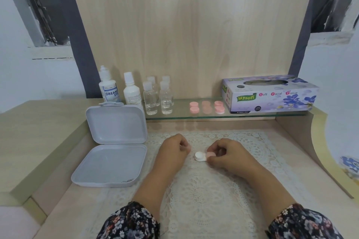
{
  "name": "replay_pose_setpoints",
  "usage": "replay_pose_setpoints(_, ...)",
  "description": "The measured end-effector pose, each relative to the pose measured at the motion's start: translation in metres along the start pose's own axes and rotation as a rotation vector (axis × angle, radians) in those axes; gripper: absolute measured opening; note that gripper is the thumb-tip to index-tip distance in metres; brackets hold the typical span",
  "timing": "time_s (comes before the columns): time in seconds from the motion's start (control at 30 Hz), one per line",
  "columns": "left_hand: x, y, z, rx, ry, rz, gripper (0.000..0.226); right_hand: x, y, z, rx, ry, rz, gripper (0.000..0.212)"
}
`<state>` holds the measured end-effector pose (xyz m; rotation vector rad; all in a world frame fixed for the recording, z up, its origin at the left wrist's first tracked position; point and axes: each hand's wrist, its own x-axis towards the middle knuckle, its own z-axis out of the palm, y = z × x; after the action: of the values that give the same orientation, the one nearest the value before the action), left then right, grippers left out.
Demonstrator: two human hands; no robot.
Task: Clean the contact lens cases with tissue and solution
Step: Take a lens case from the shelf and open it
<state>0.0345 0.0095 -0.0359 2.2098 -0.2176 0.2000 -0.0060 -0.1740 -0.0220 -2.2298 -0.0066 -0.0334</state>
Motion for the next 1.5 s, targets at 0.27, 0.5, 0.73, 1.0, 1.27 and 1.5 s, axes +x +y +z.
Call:
replay_pose_setpoints(0.27, 0.001, 0.004, 0.009, 0.102, -0.114, 0.114, 0.034, 0.001, 0.000, 0.000, 0.002, -0.001, -0.003, 0.011)
replay_pose_setpoints(0.5, -0.003, 0.007, -0.006, -0.060, -0.199, 0.031, 0.015, 0.004, 0.002, 0.001, -0.025, -0.002, -0.034, 0.011)
replay_pose_setpoints(0.73, -0.003, 0.008, 0.000, 0.039, -0.220, 0.106, 0.021, 0.004, 0.006, 0.000, 0.027, -0.026, -0.053, 0.015)
replay_pose_setpoints(1.0, -0.002, 0.009, 0.000, 0.026, -0.221, 0.110, 0.019, 0.007, 0.009, -0.001, 0.012, -0.073, -0.074, 0.035)
replay_pose_setpoints(1.27, -0.002, 0.009, 0.000, 0.037, -0.222, 0.111, 0.021, 0.008, 0.009, 0.001, -0.059, -0.004, -0.090, 0.052)
replay_pose_setpoints(1.5, -0.002, 0.009, -0.001, 0.027, -0.229, 0.095, 0.020, 0.010, 0.012, 0.003, -0.117, -0.046, -0.182, 0.054)
